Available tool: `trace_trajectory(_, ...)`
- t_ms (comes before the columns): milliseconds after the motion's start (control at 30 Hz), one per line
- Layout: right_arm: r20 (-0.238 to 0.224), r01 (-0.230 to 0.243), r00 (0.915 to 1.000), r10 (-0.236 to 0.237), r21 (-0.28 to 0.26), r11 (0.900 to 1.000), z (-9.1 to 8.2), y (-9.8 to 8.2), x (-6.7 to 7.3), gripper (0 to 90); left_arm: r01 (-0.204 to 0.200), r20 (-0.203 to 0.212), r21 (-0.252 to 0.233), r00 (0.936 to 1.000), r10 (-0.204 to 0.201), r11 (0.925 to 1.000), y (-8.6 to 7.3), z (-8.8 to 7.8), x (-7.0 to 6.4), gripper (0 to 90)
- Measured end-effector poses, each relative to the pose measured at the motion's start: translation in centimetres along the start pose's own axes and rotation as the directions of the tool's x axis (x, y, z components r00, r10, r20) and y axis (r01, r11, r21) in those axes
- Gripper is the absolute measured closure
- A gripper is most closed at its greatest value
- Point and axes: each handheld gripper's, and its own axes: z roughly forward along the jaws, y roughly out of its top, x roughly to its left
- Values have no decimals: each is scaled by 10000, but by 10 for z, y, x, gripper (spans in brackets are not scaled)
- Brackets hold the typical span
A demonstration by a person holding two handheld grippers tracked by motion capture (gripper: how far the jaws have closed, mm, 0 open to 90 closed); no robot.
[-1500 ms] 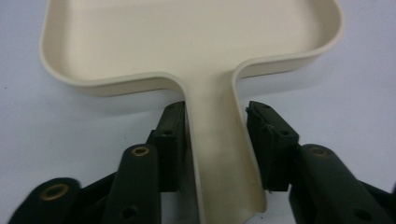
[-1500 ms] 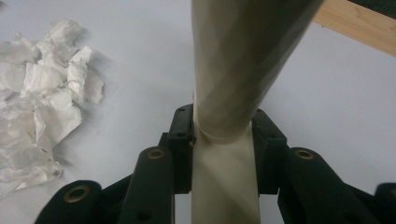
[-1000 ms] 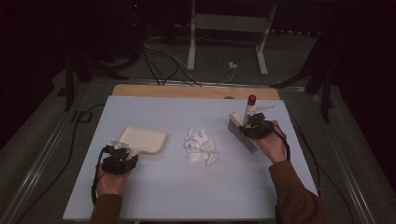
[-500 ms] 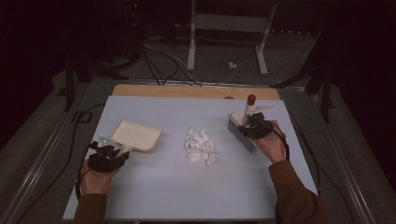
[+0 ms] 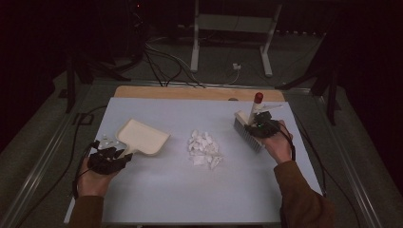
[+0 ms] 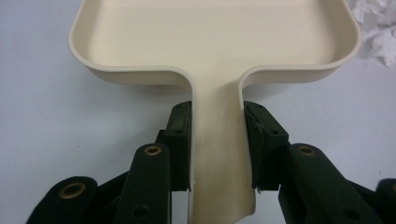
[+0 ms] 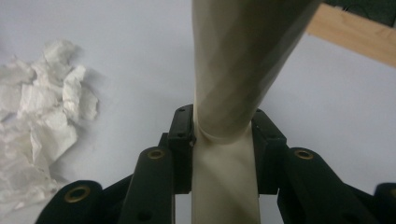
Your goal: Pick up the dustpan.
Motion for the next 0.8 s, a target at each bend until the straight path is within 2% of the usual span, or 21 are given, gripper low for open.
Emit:
trace_trajectory(267, 83, 196, 9998, -195, -214, 9996, 2, 13, 3, 672, -873, 414, -39, 9953, 874, 9962, 4, -3, -4, 666)
trace_trajectory(433, 99, 365, 9993, -363, -236, 9991, 9, 19, 4, 672, -1405, 667, 147, 9880, 1392, 9900, 7, -1, -8, 665)
trace_trajectory(667, -64, 529, 9986, -531, -321, 9981, 14, 26, 4, 672, -1904, 1069, 263, 9766, 1866, 9814, 14, 2, -12, 665)
trace_trajectory(800, -15, 892, 9960, -893, -393, 9952, 15, 31, 6, 672, -2118, 1362, 247, 9689, 2066, 9770, 16, 3, -13, 665)
